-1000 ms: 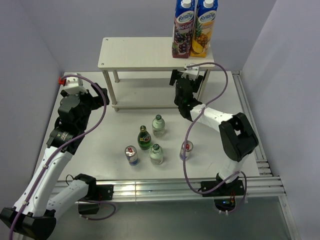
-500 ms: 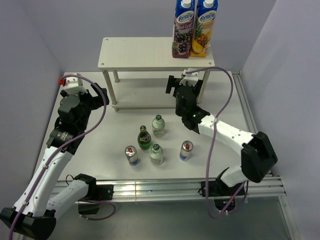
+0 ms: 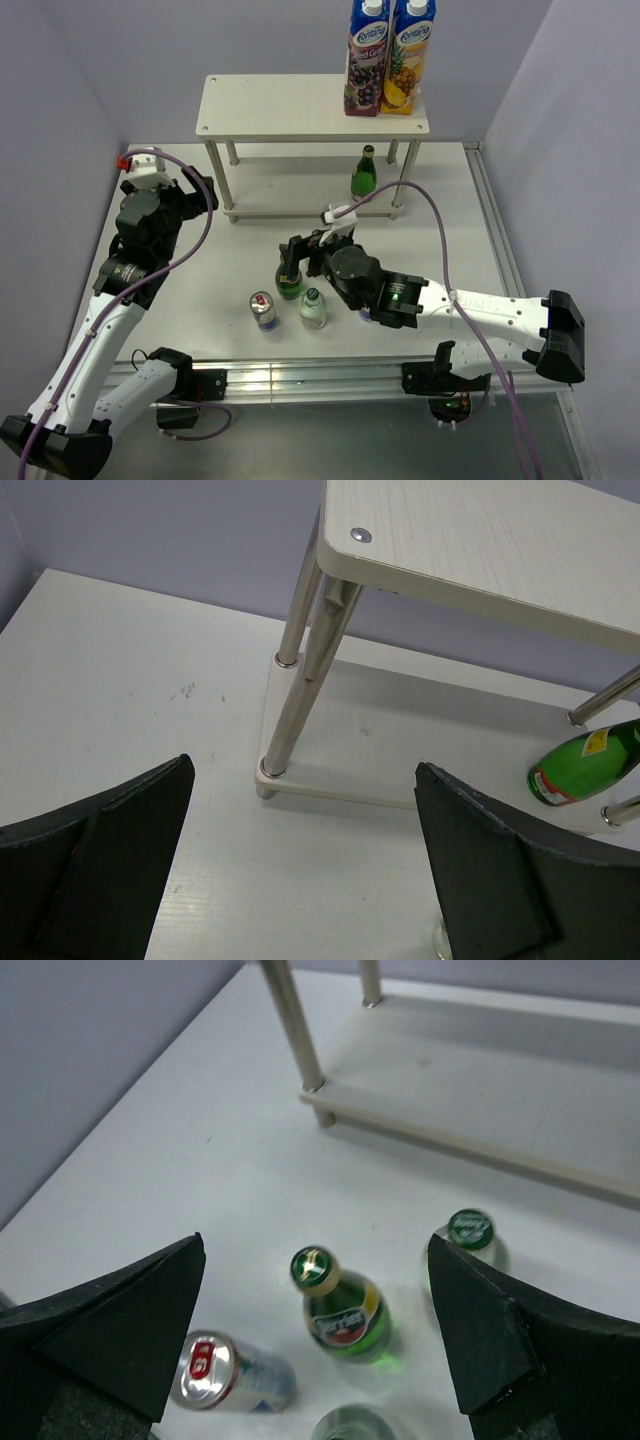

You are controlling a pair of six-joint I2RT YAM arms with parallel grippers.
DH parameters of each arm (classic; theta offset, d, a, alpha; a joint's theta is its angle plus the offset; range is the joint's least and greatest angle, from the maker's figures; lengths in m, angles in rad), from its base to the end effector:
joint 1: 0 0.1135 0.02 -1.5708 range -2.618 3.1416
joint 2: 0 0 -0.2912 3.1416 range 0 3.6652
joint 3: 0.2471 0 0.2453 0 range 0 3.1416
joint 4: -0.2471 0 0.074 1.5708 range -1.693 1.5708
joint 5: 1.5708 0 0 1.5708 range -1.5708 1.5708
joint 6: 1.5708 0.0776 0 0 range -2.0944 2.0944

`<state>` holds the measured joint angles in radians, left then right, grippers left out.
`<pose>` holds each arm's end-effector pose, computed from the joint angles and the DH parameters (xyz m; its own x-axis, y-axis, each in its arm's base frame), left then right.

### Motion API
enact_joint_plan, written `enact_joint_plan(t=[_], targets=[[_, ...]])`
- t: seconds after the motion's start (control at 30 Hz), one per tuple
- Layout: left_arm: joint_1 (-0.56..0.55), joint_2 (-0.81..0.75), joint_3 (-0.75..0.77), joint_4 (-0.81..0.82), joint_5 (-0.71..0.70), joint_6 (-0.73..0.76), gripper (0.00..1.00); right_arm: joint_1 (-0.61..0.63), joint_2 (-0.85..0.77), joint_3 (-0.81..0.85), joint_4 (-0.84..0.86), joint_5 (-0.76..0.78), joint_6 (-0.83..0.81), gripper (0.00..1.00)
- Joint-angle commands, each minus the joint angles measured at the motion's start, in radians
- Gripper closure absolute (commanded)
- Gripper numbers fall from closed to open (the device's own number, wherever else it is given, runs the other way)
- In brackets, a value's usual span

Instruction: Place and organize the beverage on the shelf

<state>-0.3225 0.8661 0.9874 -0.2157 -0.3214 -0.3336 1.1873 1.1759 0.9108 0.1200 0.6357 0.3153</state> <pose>0.2043 -0.0424 0.4098 -0.0853 -0.2991 -0.9504 -0.0270 0.9542 -0.2978 0.1506 0.2501 0.3581 -0.2147 0.1348 -0.9673 -0.4836 0.8458 0.2252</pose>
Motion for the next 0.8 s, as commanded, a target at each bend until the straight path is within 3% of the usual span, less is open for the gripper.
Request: enact_joint_plan(t=[0.0, 0.57, 0.77], targets=[[-0.004, -0.019, 0.01, 0.003, -0.022, 0.021, 0.01, 0.05, 0.043, 0.036, -0.043, -0.01, 0.057, 0.01], [-0.004, -0.021, 0.008, 0.004, -0.028, 0.021, 0.01, 0.06, 0.289, 0.04, 0.093, -0.044, 0.074, 0.03], [-0.004, -0.019, 0.007, 0.003, -0.024, 0.019, 0.01, 0.032, 0.317, 0.033, 0.141, -0.039, 0.071, 0.07]])
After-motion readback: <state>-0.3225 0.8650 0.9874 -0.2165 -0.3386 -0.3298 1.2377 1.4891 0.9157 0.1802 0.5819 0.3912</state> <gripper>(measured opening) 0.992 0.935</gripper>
